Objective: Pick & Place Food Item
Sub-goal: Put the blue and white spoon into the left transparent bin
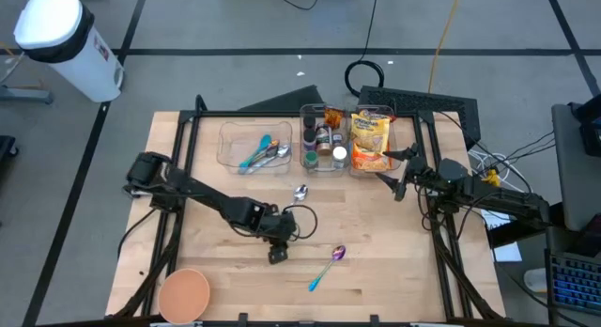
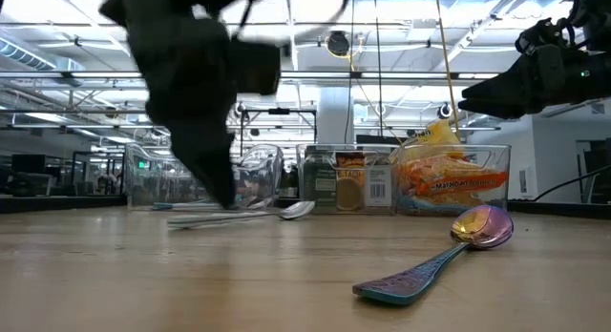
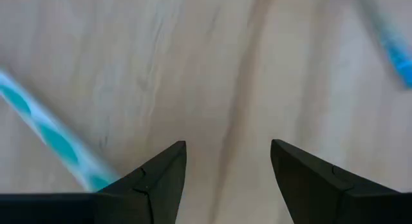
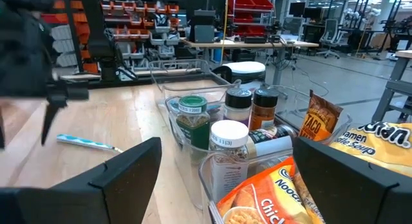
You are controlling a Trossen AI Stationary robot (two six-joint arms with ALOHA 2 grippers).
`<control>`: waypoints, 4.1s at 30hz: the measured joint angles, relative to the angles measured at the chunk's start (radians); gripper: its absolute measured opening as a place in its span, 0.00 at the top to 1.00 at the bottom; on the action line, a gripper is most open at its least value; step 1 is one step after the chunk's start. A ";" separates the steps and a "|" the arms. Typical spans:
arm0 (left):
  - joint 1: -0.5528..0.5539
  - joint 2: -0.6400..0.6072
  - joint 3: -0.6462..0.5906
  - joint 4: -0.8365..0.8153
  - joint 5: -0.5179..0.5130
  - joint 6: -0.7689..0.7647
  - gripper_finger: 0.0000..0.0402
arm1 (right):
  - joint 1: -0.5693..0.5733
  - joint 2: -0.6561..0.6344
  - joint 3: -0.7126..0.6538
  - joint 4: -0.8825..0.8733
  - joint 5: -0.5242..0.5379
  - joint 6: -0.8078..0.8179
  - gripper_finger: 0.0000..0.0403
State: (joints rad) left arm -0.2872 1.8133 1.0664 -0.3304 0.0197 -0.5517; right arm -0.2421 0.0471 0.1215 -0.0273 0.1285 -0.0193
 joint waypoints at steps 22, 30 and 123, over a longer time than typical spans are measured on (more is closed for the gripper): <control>0.059 -0.136 -0.001 -0.036 -0.448 0.075 0.42 | 0.000 0.000 0.000 0.000 0.001 0.000 0.14; 0.131 -0.136 -0.098 0.045 -0.447 0.049 0.42 | 0.000 0.000 0.000 0.000 0.000 0.000 0.14; 0.127 -0.085 -0.225 0.387 -0.326 0.074 0.96 | 0.000 0.000 0.000 0.000 0.001 0.000 0.14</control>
State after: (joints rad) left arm -0.1605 1.7285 0.8417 0.0561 -0.3058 -0.4778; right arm -0.2424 0.0471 0.1214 -0.0273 0.1291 -0.0193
